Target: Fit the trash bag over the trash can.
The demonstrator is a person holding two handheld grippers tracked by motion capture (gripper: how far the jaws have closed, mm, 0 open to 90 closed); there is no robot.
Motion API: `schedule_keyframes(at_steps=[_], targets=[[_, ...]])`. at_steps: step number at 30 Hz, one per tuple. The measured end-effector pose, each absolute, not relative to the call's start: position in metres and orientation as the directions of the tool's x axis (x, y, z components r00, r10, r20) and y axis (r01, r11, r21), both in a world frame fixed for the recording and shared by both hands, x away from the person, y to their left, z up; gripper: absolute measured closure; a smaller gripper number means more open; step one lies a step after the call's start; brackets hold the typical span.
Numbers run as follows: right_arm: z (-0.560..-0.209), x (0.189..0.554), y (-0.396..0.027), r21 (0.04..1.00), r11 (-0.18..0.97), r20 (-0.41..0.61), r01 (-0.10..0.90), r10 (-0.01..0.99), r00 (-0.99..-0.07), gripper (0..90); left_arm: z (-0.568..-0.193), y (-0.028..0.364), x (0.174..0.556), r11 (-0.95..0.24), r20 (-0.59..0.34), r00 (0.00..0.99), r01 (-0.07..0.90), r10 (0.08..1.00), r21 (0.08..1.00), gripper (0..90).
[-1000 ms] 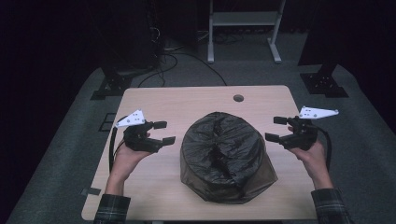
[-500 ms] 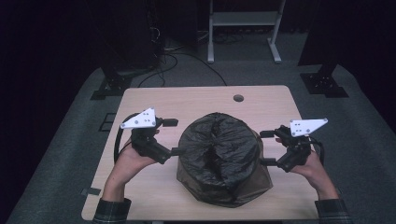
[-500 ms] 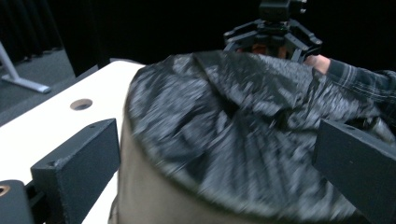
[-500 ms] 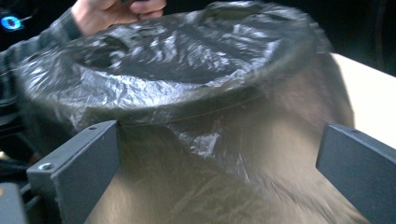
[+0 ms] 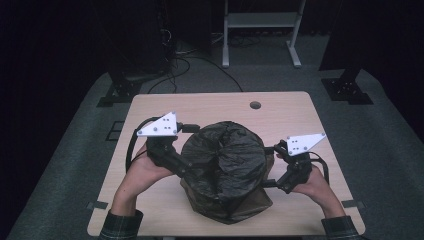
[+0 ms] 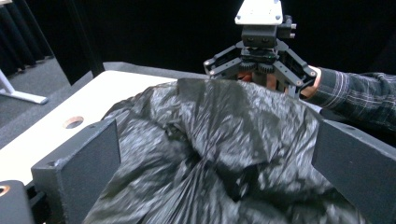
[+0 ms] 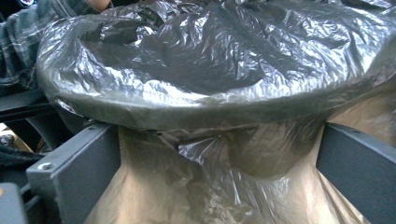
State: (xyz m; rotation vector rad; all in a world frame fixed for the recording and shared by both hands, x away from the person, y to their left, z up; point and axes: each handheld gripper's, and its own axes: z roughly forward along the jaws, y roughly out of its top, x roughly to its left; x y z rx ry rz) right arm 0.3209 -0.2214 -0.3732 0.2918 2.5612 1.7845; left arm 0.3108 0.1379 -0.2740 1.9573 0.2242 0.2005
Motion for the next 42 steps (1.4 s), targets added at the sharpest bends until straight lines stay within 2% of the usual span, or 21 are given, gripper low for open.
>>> schedule_keyframes(at_steps=[12,15,22,32,42], targets=[[-0.372,0.32,-0.214,0.929,0.34,0.096,0.145,0.159,-0.983,0.0,-0.278,0.088,0.32,-0.475,0.044,0.981,0.053,0.191,0.879,0.0],[-0.372,0.32,-0.215,0.928,0.341,0.099,0.149,0.158,-0.982,0.0,-0.28,0.078,0.322,-0.526,0.065,0.977,0.054,0.205,0.849,0.1],[-0.371,0.321,-0.216,0.928,0.342,0.097,0.148,0.163,-0.982,0.0,-0.282,0.059,0.326,-0.553,0.057,0.98,0.059,0.19,0.831,0.1],[-0.372,0.322,-0.217,0.928,0.34,0.099,0.153,0.17,-0.98,0.0,-0.308,0.03,0.335,-0.677,0.054,0.974,0.114,0.222,0.727,0.1],[-0.372,0.323,-0.217,0.927,0.342,0.1,0.154,0.171,-0.98,0.0,-0.321,0.01,0.344,-0.735,0.015,0.974,0.162,0.228,0.659,0.1]])
